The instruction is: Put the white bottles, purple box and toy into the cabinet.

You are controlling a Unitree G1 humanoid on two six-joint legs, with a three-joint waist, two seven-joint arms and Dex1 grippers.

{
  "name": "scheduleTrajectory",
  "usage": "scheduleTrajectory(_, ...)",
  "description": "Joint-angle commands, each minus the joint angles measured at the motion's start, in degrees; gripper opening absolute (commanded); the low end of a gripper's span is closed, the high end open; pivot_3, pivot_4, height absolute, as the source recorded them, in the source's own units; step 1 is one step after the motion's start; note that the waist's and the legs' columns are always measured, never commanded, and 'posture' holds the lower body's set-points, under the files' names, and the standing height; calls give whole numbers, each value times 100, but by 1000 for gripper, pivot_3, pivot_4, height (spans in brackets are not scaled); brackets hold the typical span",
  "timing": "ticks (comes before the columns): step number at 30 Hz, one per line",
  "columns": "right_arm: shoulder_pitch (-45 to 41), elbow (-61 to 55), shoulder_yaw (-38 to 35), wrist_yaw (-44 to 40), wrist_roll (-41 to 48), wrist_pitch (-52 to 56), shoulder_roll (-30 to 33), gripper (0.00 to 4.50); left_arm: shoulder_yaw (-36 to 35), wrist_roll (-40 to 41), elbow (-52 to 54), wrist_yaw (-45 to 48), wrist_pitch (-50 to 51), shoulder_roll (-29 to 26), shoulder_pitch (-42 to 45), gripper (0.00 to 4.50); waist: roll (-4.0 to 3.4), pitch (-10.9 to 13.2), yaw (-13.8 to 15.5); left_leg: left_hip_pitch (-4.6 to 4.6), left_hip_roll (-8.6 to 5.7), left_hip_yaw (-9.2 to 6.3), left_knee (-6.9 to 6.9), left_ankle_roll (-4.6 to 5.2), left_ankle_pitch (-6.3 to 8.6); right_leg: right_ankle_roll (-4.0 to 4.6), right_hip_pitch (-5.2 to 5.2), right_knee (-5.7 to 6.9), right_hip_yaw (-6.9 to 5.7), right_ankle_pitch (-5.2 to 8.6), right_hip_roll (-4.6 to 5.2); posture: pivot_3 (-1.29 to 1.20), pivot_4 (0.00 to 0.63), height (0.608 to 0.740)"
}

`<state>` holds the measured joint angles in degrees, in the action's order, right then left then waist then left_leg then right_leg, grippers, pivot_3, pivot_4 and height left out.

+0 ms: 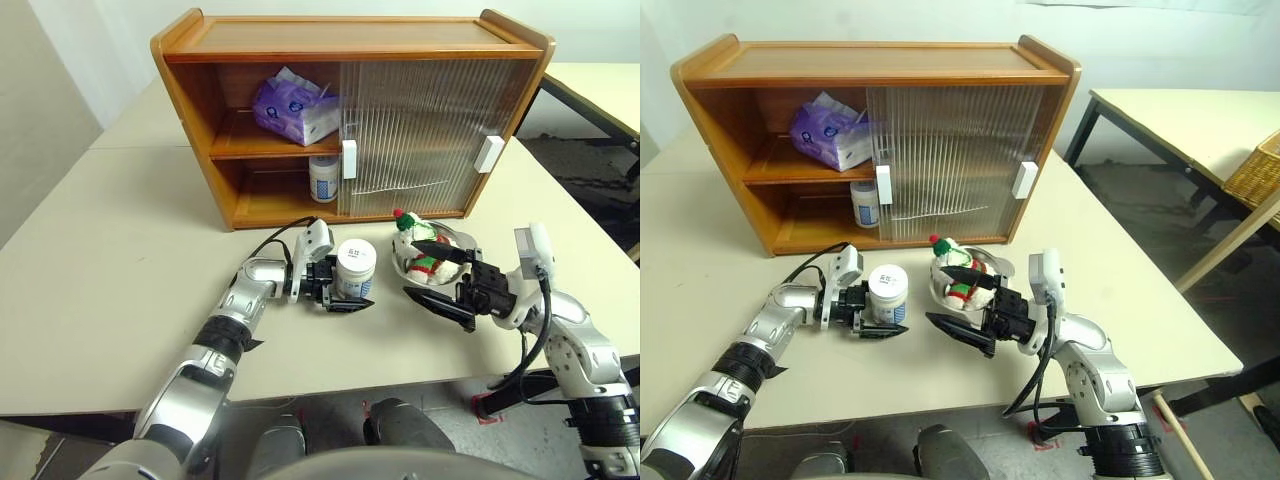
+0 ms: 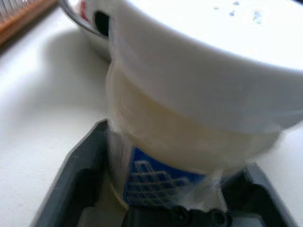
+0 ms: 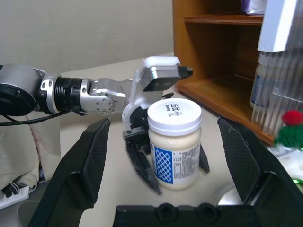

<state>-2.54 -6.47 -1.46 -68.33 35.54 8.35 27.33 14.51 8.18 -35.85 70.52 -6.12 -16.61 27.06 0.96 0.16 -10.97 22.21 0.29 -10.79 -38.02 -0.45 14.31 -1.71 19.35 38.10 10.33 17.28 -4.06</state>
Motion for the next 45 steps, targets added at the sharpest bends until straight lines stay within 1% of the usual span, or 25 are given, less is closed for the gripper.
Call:
scheduleTrajectory(1,-30,-111,-12,12,0,71,66,4500,51,-126,-95,-70,-1,39,-40,3179,0,0,-7,-2,-2,0,0,0,0,-1,-4,0,0,2,0,-266,0,740)
scheduleTrajectory(6,-88,-112,-11,16,9,114,90,4500,-120,-71,38,-370,41,-42,-157,3179,0,0,-11,-5,-8,-1,0,0,0,-6,-9,-2,1,6,2,-261,0,740)
scheduleTrajectory(10,-136,-92,5,19,6,122,78,4500,-576,82,168,-981,69,-205,-194,3179,1,1,-28,-10,-8,-1,0,1,-4,-4,-11,-1,1,5,0,-257,0,740)
scheduleTrajectory(15,-182,0,44,-39,-11,100,57,4500,-1038,-86,-300,-1834,-187,-553,76,3179,3,3,-81,-18,-7,0,4,1,-10,2,-14,3,0,2,-1,-246,0,740)
scheduleTrajectory(19,-222,39,80,-58,-31,87,20,4500,-1140,-154,-578,-2038,-350,-660,253,3179,3,3,-34,-11,-10,-2,6,1,-10,6,-10,-2,1,8,4,-244,0,740)
scheduleTrajectory(24,-198,33,122,-64,-57,66,-18,4500,-1291,-333,-938,-2888,-372,-545,574,3179,3,4,35,-2,-13,-4,13,3,-8,34,-5,-2,2,2,6,-242,0,740)
scheduleTrajectory(26,-177,26,118,-64,-56,65,-20,4500,-1351,-397,-1085,-3257,-322,-462,679,3179,5,4,87,-3,-19,-8,10,4,-11,20,-9,-1,1,3,4,-242,0,740)
scheduleTrajectory(27,-171,25,111,-63,-51,70,-17,4500,-1386,-441,-1174,-3477,-296,-414,750,3179,7,7,104,-5,-21,-10,8,9,-19,-8,-15,-1,1,8,3,-243,0,740)
scheduleTrajectory(31,-175,42,98,-74,-56,70,-1,4500,-1434,-567,-1384,-4011,-280,-294,952,3179,24,58,86,-44,-28,-13,10,6,-66,-12,-44,0,0,-13,3,-242,0,740)
scheduleTrajectory(33,-181,56,92,-85,-58,65,6,4500,-1430,-581,-1443,-4140,-315,-237,1030,3179,27,99,61,-44,-28,-14,24,-28,-84,-11,-37,-3,-2,-12,2,-241,0,740)
scheduleTrajectory(34,-186,66,91,-90,-61,62,6,4500,-1440,-556,-1434,-4175,-345,-196,1062,3179,29,118,50,-39,-28,-15,36,-88,-89,-9,-26,-8,-1,-11,2,-241,0,740)
scheduleTrajectory(35,-190,72,90,-95,-64,61,5,4500,-1446,-536,-1430,-4195,-368,-169,1083,3179,37,136,37,-35,-26,-16,38,-98,-85,-8,-20,-13,-1,-11,3,-241,0,740)
scheduleTrajectory(37,-190,76,89,-96,-68,55,-3,4500,-1486,-479,-1320,-4210,-366,-101,1079,3179,45,143,34,-26,-24,-17,47,-110,-85,8,14,-28,0,-2,5,-241,0,740)
scheduleTrajectory(38,-186,76,91,-95,-70,50,-10,4500,-1495,-481,-1274,-4208,-360,-82,1062,3179,43,143,28,-16,-21,-17,46,-116,-89,25,18,-31,0,8,6,-241,0,740)
scheduleTrajectory(42,-168,70,102,-95,-73,40,-22,4500,-1534,-472,-1136,-4188,-293,-49,984,3179,42,143,20,12,-21,-16,45,-124,-95,37,32,-76,2,6,11,-242,0,740)
scheduleTrajectory(45,-163,63,105,-80,-64,46,-36,4500,-1620,-428,-1070,-4281,-152,-54,941,3179,43,141,20,57,-22,-14,27,-121,-114,68,50,-81,2,-22,11,-242,0,740)
